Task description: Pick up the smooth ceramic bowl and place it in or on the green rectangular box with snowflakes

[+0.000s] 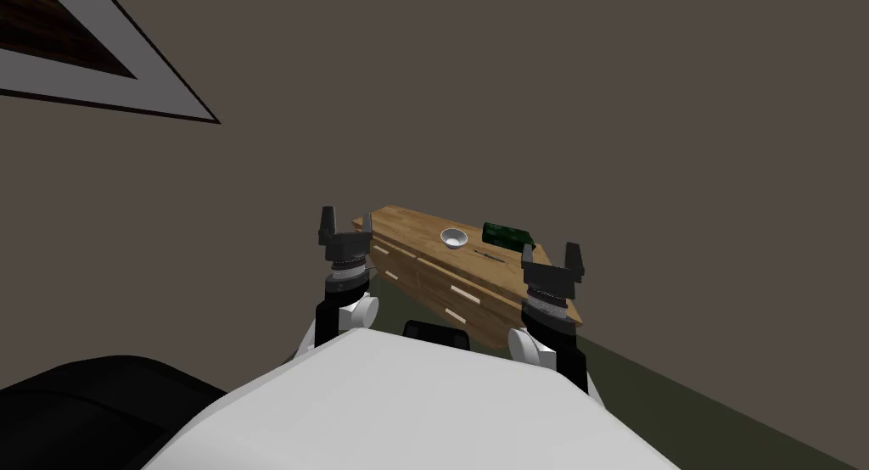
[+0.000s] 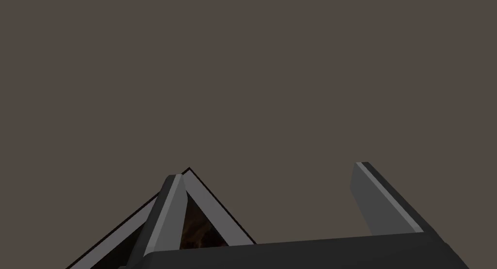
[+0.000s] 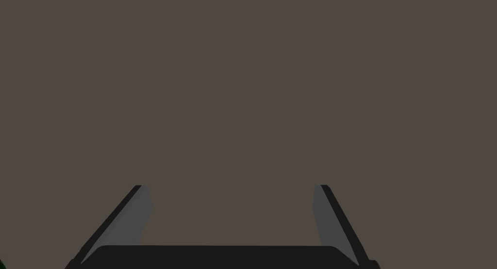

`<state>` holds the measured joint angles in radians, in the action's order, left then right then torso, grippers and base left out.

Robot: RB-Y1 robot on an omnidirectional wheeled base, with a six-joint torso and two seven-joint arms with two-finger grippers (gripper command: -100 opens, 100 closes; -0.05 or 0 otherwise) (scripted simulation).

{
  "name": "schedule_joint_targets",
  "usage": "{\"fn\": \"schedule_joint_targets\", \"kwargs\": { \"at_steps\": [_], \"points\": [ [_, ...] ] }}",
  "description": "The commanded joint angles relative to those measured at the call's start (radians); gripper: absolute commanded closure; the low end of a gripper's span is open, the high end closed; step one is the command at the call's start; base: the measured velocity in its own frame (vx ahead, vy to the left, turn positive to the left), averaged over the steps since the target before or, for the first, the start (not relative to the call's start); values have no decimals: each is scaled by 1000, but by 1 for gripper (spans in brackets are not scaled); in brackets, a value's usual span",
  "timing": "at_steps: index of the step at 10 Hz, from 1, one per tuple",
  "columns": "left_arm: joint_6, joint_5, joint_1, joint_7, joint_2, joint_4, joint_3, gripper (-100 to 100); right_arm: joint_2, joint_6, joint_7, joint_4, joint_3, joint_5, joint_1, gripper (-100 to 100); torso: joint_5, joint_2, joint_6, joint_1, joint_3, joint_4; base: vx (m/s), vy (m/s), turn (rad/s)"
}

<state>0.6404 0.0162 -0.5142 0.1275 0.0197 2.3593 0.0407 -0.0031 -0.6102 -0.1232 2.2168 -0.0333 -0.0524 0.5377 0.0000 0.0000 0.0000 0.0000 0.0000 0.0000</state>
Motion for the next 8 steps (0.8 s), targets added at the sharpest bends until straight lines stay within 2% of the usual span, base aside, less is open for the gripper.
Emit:
{"fn": "schedule_joint_targets", "kwargs": {
  "at_steps": [1, 8],
  "points": [
    [0, 0, 0, 0, 0, 0, 0, 0, -36, -5, 7, -6, 3, 8, -2, -100, 0, 0, 0, 0, 0, 0, -18, 33, 27],
    [0, 0, 0, 0, 0, 0, 0, 0, -232, -45, 62, -56, 21, 70, -14, -100, 2, 2, 0, 9, 1, 1, -30, 108, 40]
  ]
}}
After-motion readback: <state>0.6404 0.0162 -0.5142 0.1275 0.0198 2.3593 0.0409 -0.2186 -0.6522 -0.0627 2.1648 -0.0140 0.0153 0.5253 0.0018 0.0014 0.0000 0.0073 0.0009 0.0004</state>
